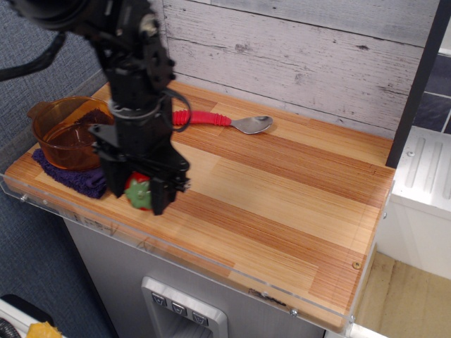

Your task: Move the strawberry to the front edge of the table.

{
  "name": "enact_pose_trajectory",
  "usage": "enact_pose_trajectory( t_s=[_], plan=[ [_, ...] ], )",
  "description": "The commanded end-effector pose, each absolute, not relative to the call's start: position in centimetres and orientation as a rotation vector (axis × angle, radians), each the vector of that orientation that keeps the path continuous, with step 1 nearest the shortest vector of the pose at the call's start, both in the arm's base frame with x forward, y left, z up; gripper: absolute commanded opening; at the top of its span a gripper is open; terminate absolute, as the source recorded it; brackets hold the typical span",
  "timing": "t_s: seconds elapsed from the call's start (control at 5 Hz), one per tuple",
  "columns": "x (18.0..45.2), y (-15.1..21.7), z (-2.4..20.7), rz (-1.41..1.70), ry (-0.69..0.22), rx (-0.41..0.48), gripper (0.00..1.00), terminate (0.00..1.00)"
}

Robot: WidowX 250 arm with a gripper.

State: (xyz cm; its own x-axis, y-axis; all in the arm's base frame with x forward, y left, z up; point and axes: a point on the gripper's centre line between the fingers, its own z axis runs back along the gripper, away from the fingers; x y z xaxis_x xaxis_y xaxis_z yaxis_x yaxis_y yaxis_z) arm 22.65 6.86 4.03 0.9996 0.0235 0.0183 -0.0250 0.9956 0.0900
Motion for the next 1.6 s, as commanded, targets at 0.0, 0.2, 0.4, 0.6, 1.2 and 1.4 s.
enact_pose_trajectory(
  t_s=[0.0, 0.2, 0.4, 0.6, 1.2, 1.4],
  plan=[
    [22.4, 7.2, 3.2, 0.031, -0.01, 0.109, 0.0, 0.0],
    [22.3, 7.3, 2.6, 0.034, -0.004, 0.095, 0.0, 0.0],
    [22.1, 7.3, 2.9, 0.049, -0.011, 0.105, 1.0, 0.0],
    [22.0, 7.5, 3.1, 0.049, -0.02, 0.095, 1.0, 0.0],
    [21.9, 7.4, 4.1, 0.055, -0.017, 0.115, 1.0, 0.0],
    [21.4, 7.6, 5.1, 0.061, -0.031, 0.118, 1.0, 0.0]
  ],
)
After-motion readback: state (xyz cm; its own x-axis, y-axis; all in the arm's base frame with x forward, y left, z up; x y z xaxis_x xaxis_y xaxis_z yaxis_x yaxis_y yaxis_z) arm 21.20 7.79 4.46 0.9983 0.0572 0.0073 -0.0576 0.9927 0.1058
